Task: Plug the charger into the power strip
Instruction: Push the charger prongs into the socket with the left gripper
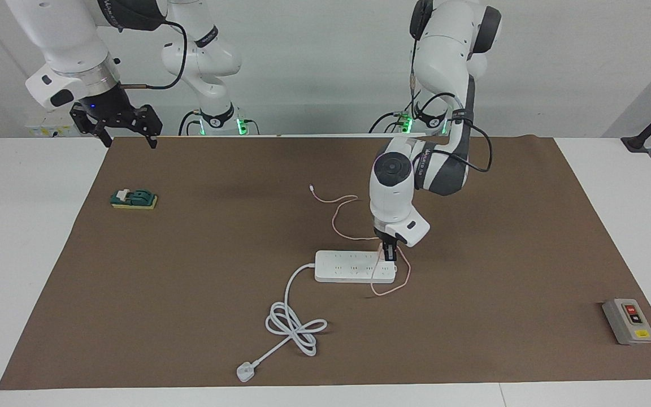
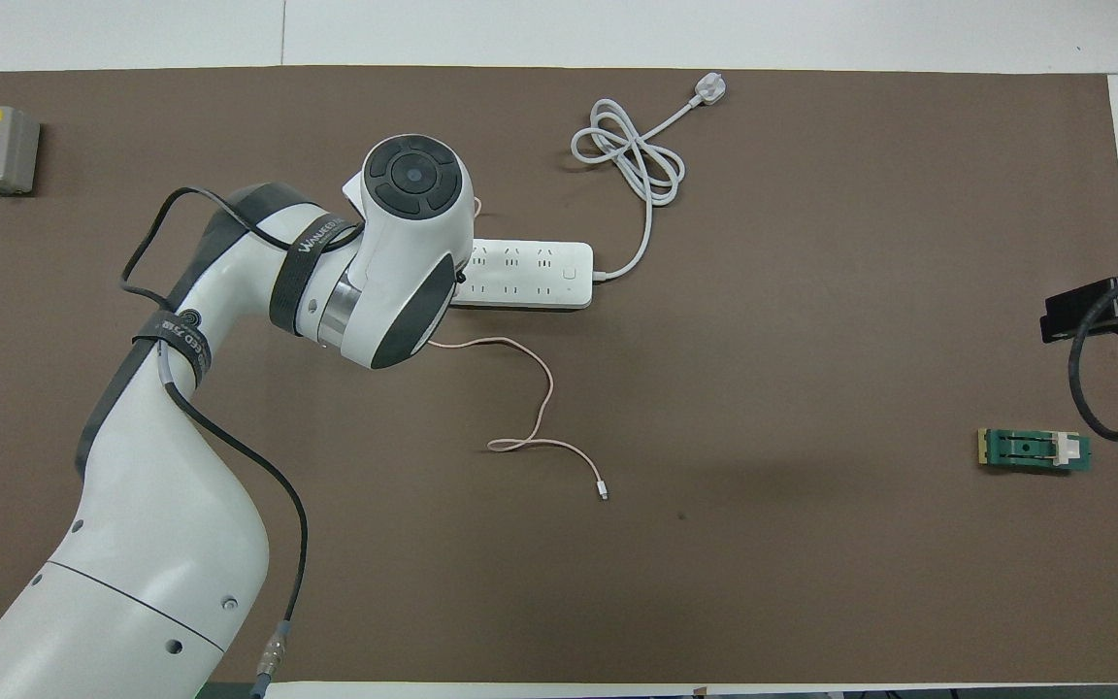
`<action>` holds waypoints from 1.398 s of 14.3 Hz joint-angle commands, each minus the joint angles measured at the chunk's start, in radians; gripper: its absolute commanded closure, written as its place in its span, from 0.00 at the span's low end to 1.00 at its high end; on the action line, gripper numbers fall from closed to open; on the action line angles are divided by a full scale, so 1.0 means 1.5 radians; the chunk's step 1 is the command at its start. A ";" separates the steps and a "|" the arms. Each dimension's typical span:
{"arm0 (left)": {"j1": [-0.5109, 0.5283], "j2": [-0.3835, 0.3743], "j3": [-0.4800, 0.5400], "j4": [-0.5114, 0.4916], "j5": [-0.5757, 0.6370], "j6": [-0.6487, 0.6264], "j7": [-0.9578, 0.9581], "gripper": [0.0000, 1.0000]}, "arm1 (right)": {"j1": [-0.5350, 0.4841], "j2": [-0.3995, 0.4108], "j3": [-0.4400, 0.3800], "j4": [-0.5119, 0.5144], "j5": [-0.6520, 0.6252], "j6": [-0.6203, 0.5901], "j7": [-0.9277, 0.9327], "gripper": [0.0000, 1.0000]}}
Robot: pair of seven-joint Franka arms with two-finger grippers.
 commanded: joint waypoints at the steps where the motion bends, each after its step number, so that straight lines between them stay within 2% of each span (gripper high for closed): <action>1: -0.030 -0.011 -0.010 -0.006 -0.026 -0.025 -0.036 1.00 | -0.010 -0.001 0.005 0.005 0.003 -0.006 -0.017 0.00; 9: -0.033 -0.011 -0.011 -0.008 -0.015 -0.017 -0.071 1.00 | -0.010 -0.001 0.004 0.005 0.003 -0.005 -0.017 0.00; 17: -0.027 -0.004 -0.013 -0.050 -0.013 0.058 -0.070 1.00 | -0.010 -0.001 0.005 0.005 0.002 -0.006 -0.016 0.00; 20: -0.023 0.026 -0.013 -0.046 -0.013 0.085 -0.070 1.00 | -0.010 -0.001 0.005 0.005 0.002 -0.006 -0.016 0.00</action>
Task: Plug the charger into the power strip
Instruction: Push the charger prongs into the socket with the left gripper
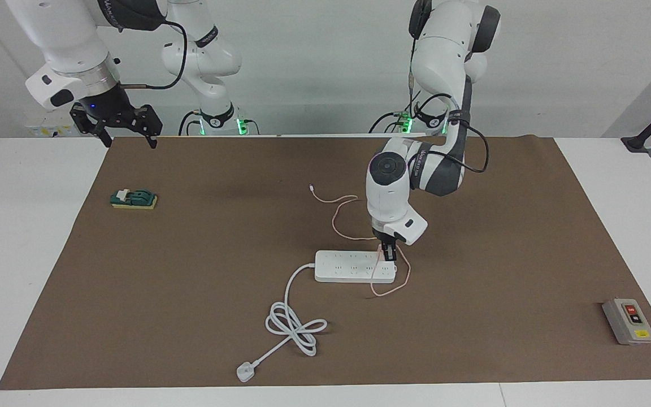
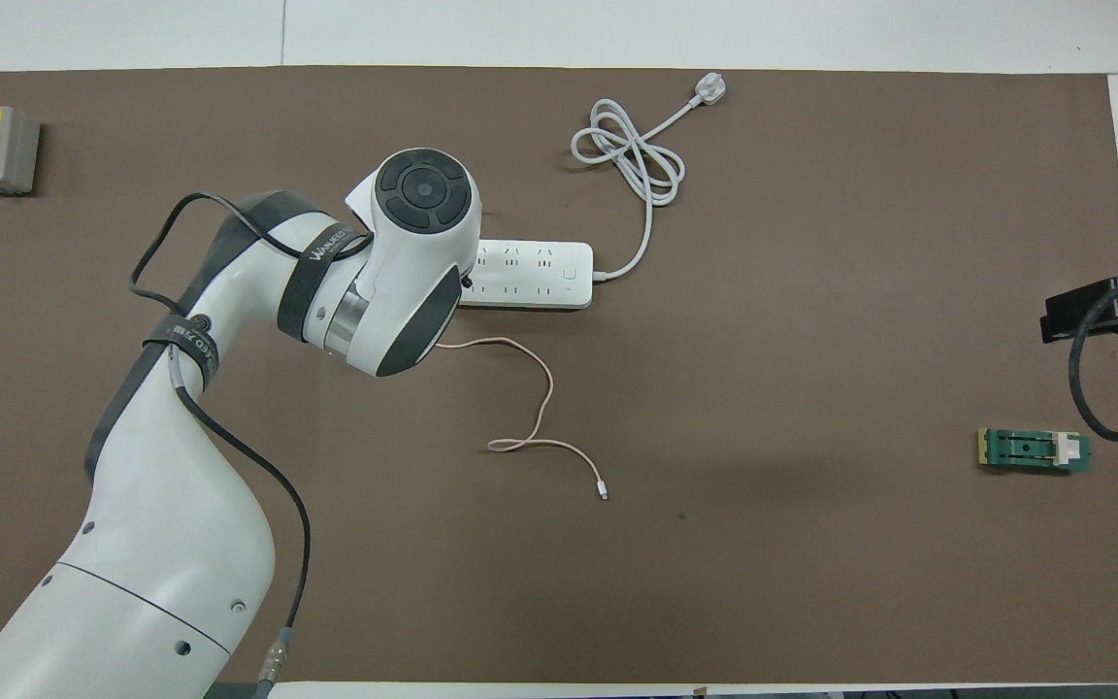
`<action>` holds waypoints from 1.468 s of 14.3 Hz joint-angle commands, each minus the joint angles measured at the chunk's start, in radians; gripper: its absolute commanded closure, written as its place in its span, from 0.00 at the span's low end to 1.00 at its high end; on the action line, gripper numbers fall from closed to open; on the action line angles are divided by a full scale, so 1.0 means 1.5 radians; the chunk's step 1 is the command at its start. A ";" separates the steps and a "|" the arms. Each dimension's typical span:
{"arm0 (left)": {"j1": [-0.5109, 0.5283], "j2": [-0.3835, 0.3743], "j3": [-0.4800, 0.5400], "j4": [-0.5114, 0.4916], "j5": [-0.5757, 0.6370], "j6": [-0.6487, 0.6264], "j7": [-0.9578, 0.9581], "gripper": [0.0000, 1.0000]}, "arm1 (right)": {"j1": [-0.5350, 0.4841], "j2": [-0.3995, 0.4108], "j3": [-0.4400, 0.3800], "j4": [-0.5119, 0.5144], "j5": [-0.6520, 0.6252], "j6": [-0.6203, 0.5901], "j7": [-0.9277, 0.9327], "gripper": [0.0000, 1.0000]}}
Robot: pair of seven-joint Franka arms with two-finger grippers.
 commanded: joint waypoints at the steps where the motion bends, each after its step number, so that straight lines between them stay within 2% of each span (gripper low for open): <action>1: -0.017 0.028 -0.015 -0.029 -0.027 0.064 -0.023 1.00 | -0.010 -0.001 0.005 0.005 0.003 -0.005 -0.017 0.00; 13: -0.028 0.052 -0.014 -0.030 -0.027 0.073 -0.027 1.00 | -0.010 -0.001 0.005 0.005 0.003 -0.005 -0.016 0.00; 18: -0.020 0.043 -0.016 -0.003 -0.014 0.038 0.016 1.00 | -0.010 -0.001 0.005 0.005 0.003 -0.005 -0.016 0.00; 19: -0.017 0.035 -0.016 -0.002 -0.016 0.034 0.033 0.91 | -0.010 -0.001 0.005 0.004 0.003 -0.005 -0.016 0.00; 20: -0.016 0.027 -0.016 -0.003 -0.016 0.033 0.043 0.40 | -0.010 -0.001 0.005 0.005 0.003 -0.005 -0.016 0.00; 21: -0.010 0.019 -0.016 -0.003 -0.018 0.028 0.054 0.18 | -0.010 -0.001 0.005 0.005 0.002 -0.005 -0.016 0.00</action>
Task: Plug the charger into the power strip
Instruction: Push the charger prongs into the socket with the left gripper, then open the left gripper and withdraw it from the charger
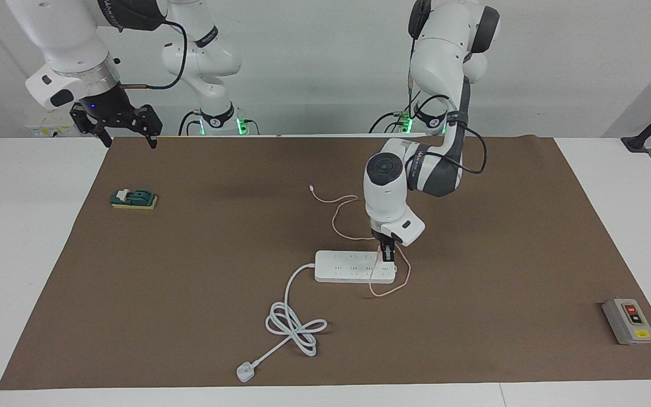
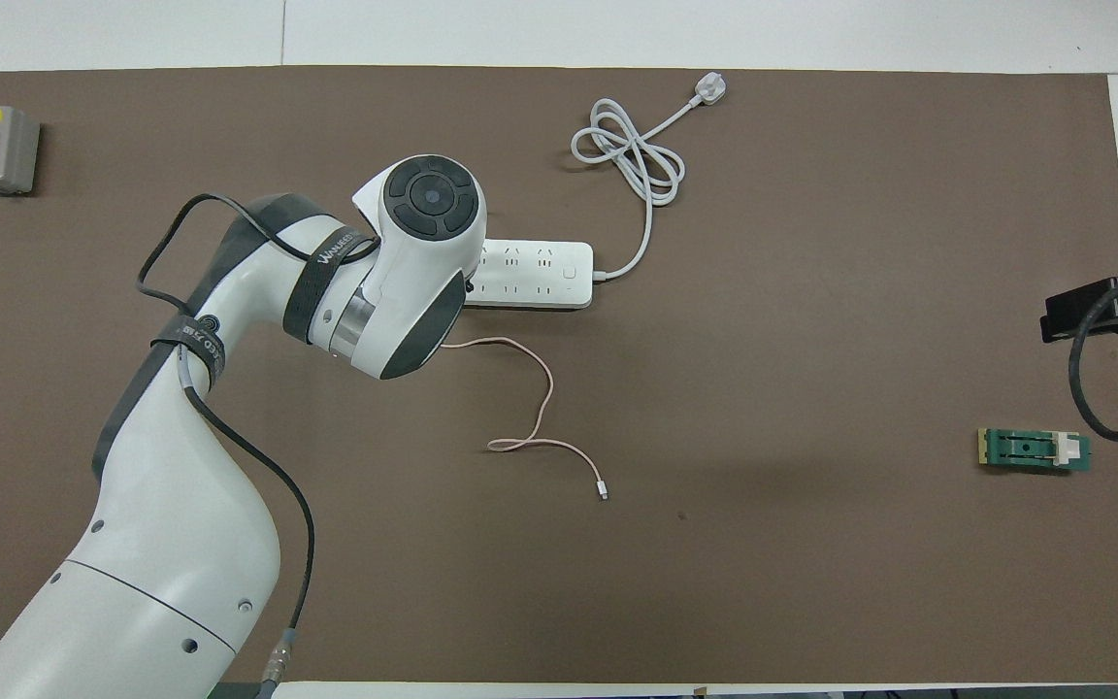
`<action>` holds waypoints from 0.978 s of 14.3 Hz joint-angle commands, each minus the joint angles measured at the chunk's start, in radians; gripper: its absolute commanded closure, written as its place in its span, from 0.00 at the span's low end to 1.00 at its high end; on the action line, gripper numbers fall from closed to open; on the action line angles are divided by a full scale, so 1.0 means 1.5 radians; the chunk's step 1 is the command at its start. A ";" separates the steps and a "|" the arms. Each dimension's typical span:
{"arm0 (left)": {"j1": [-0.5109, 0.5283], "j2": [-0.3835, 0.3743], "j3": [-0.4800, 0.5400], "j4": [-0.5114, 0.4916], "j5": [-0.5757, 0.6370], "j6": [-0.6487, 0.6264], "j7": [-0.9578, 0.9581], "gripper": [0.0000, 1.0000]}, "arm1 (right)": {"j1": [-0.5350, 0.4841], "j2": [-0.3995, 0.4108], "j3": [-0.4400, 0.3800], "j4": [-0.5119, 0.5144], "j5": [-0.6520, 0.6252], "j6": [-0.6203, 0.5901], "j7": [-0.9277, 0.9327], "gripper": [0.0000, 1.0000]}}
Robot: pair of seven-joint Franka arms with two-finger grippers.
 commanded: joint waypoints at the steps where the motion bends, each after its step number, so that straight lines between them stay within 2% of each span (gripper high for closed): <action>1: 0.002 0.002 -0.013 0.002 -0.026 0.009 0.028 0.00 | -0.010 -0.001 0.005 0.004 0.003 -0.005 -0.016 0.00; 5: 0.041 -0.075 -0.016 0.001 -0.056 -0.039 0.077 0.00 | -0.010 -0.001 0.005 0.005 0.003 -0.005 -0.017 0.00; 10: 0.090 -0.177 -0.016 0.003 -0.077 -0.128 0.201 0.00 | -0.012 -0.001 0.002 0.005 0.038 -0.004 -0.016 0.00; 12: 0.118 -0.212 -0.015 0.003 -0.079 -0.148 0.279 0.00 | -0.011 -0.001 0.002 0.005 0.038 -0.004 -0.016 0.00; 14: 0.157 -0.250 -0.015 0.002 -0.079 -0.187 0.411 0.00 | -0.011 -0.001 0.002 0.005 0.037 -0.004 -0.015 0.00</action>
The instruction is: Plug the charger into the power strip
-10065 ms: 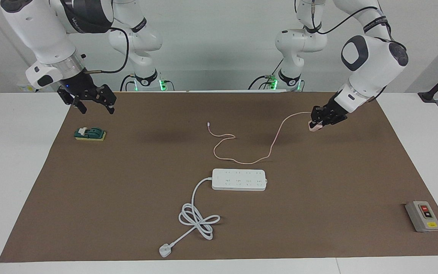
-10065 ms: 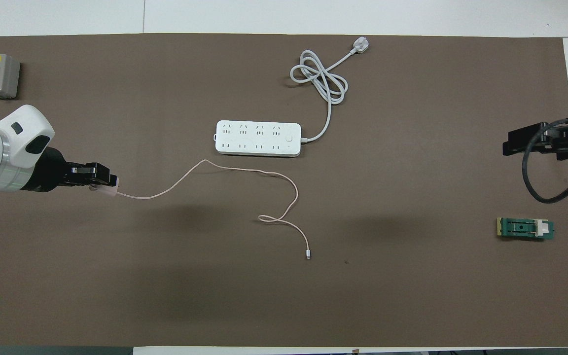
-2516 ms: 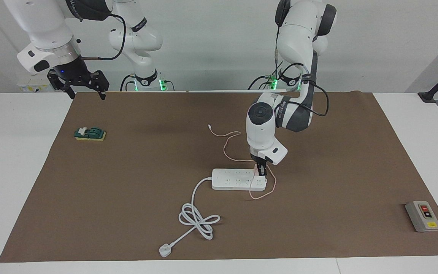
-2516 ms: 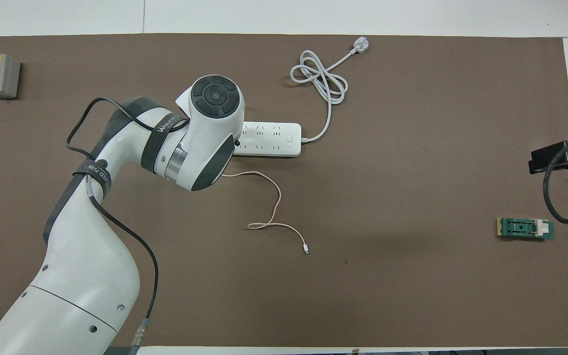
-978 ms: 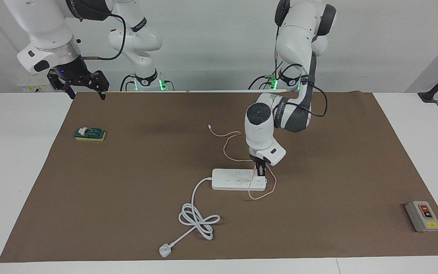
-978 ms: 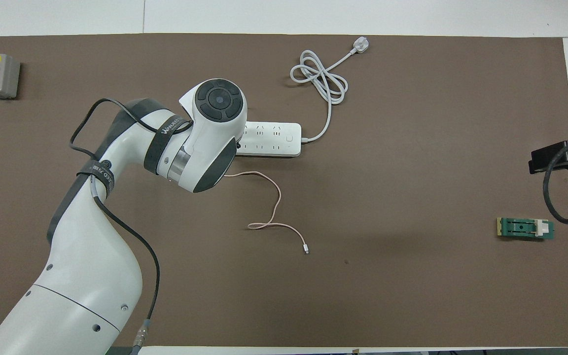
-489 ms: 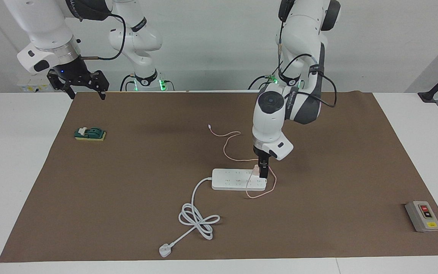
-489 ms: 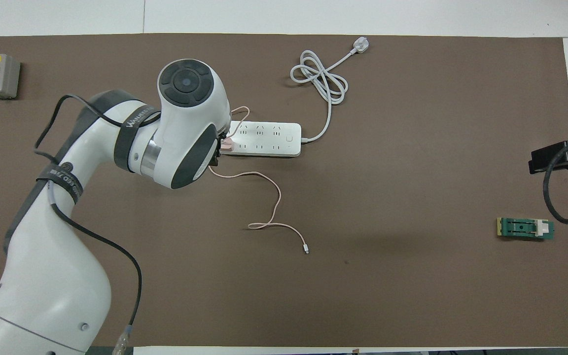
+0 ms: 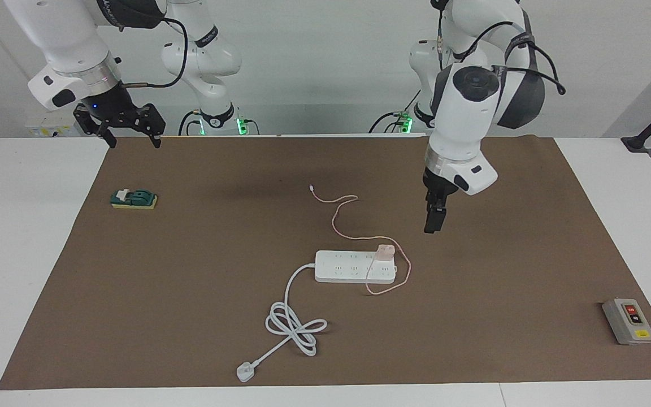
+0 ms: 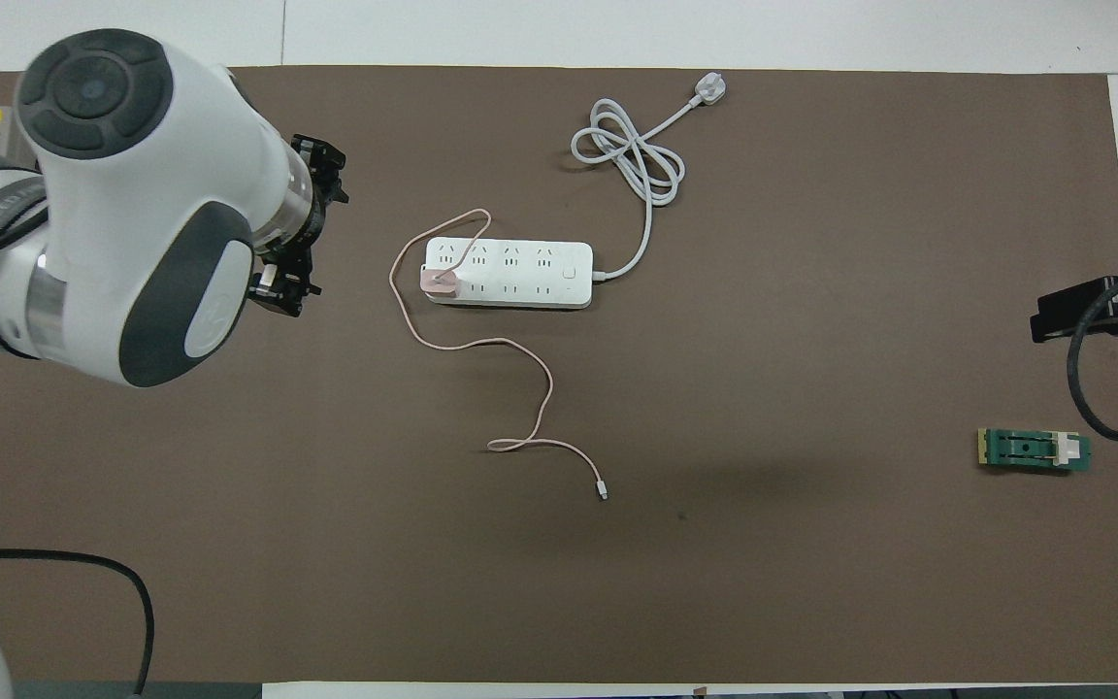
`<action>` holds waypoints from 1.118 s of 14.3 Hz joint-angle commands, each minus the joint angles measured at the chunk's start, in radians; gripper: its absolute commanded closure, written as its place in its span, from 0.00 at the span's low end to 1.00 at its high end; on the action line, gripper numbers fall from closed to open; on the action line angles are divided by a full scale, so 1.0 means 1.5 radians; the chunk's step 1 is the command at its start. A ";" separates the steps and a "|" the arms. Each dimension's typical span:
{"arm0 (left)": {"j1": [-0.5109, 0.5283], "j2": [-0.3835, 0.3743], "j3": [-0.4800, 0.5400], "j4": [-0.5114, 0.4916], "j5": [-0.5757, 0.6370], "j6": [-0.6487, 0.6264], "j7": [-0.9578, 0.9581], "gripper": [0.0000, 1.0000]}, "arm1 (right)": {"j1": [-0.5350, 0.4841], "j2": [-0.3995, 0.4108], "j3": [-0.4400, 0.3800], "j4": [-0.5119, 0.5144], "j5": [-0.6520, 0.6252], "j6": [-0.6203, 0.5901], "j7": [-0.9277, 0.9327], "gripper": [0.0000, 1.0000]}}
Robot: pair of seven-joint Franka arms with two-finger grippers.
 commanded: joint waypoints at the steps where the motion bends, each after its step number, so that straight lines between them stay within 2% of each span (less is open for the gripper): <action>1: 0.055 -0.055 -0.005 -0.014 -0.012 -0.056 0.179 0.00 | -0.010 -0.001 0.001 0.003 0.013 -0.004 -0.015 0.00; 5: 0.140 -0.114 -0.002 -0.016 -0.012 -0.159 0.519 0.00 | -0.010 -0.001 0.002 0.003 0.013 -0.003 -0.013 0.00; 10: 0.228 -0.171 0.002 -0.032 -0.012 -0.252 0.866 0.00 | -0.010 -0.001 0.002 0.003 0.013 -0.004 -0.013 0.00; 11: 0.241 -0.183 0.002 -0.043 -0.012 -0.255 0.908 0.00 | -0.010 -0.001 0.001 0.003 0.013 -0.004 -0.013 0.00; 16: 0.232 -0.185 -0.004 -0.048 -0.012 -0.253 0.911 0.00 | -0.010 -0.001 0.002 0.003 0.013 -0.004 -0.013 0.00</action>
